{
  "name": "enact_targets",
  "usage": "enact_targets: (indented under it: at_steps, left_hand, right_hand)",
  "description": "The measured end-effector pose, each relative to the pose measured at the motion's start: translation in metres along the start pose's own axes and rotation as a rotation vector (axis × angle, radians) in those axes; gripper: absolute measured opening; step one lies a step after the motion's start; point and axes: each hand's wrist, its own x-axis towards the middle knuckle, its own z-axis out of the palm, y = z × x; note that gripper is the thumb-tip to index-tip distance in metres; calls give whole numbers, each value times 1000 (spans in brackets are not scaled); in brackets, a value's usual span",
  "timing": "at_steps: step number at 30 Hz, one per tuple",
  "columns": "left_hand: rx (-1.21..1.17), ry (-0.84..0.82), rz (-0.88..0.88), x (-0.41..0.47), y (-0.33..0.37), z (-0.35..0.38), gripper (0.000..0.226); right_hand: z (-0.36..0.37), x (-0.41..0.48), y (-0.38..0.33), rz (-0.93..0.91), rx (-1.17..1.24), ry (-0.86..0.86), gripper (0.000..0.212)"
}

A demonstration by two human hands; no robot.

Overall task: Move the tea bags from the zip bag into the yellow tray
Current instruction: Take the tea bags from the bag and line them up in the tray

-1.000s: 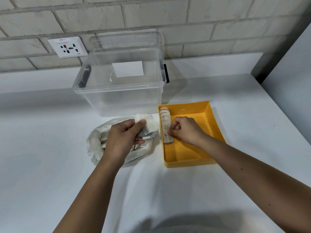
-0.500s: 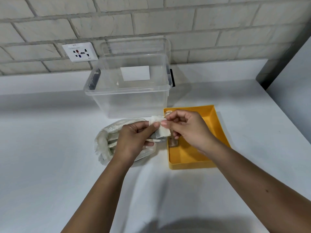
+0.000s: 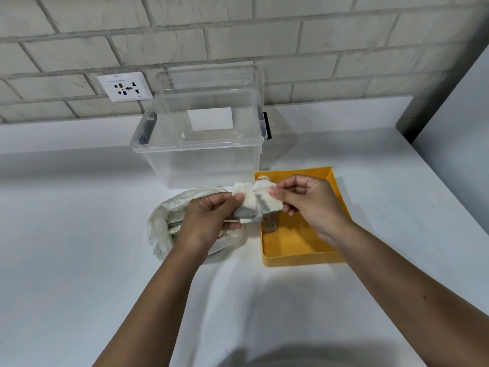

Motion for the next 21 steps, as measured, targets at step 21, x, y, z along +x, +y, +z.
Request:
enact_targets:
  at_steps: [21]
  left_hand:
    - [22, 68, 1, 4, -6, -13, 12]
  right_hand:
    - [-5, 21, 57, 400, -232, -193, 24]
